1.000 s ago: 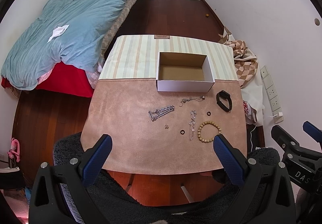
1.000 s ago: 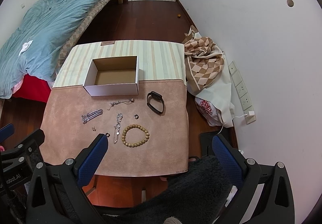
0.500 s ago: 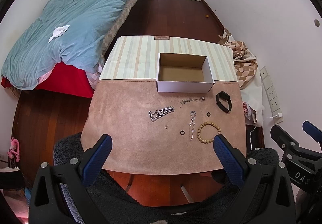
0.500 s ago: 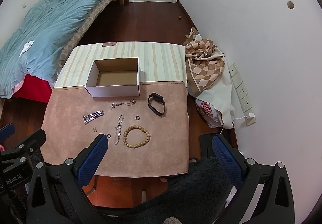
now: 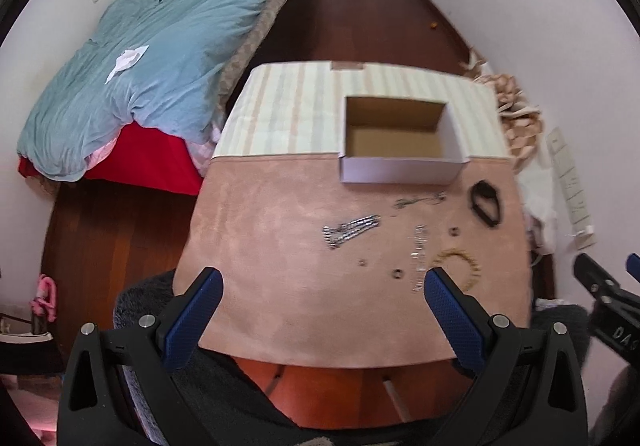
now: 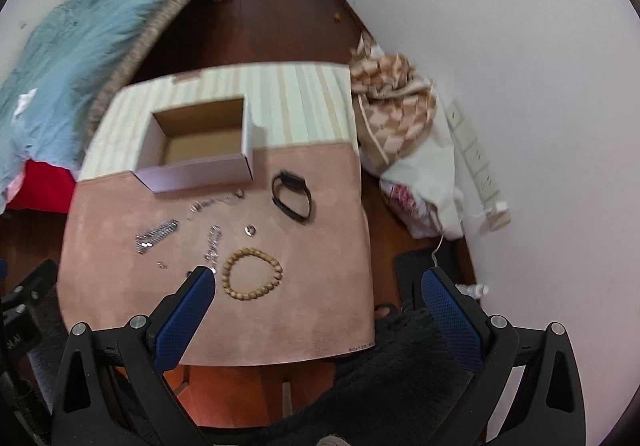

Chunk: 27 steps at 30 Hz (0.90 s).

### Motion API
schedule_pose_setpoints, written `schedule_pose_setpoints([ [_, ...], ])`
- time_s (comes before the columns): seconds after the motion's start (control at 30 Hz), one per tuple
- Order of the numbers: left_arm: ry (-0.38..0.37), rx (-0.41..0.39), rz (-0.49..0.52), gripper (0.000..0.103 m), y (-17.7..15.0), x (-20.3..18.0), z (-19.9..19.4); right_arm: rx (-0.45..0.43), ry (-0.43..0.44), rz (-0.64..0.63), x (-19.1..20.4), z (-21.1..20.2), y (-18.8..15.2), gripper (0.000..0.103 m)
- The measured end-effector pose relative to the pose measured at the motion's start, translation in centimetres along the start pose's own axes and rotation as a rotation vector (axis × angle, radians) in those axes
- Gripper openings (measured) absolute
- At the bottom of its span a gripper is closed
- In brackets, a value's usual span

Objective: Organize jewelry
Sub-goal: 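Grasp the wooden bead bracelet with the right tool while the left tool grasps the thick silver chain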

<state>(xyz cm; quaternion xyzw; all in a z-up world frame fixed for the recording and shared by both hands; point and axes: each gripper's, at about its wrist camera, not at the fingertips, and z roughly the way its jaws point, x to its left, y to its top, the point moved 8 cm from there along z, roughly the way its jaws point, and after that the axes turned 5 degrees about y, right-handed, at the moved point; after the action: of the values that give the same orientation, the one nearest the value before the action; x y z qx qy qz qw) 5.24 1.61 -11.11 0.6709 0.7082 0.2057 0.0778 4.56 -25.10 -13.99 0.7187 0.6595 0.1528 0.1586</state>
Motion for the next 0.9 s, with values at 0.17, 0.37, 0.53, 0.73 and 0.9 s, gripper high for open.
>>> schedule_pose_setpoints([
  [0.17, 0.048, 0.09, 0.036, 0.103, -1.3, -0.4, 5.9, 0.097, 0.001, 0.034, -0.7, 7.1, -1.6, 0.094],
  [0.37, 0.066, 0.187, 0.074, 0.103, -3.2, -1.4, 11.1, 0.237, 0.018, 0.075, -0.7, 15.0, -4.3, 0.078],
  [0.53, 0.074, 0.236, 0.07, 0.103, -4.2, -1.2, 13.6, 0.26, 0.029, 0.092, -0.4, 18.3, -4.8, 0.072],
  [0.73, 0.1, 0.253, 0.054, 0.103, -4.5, 0.6, 15.3, 0.262, 0.054, 0.099, 0.4, 19.9, -5.1, 0.045],
  [0.9, 0.11, 0.254, 0.056, 0.103, -3.9, 1.9, 16.4, 0.247, 0.083, 0.078, 1.8, 20.0, -4.6, 0.009],
])
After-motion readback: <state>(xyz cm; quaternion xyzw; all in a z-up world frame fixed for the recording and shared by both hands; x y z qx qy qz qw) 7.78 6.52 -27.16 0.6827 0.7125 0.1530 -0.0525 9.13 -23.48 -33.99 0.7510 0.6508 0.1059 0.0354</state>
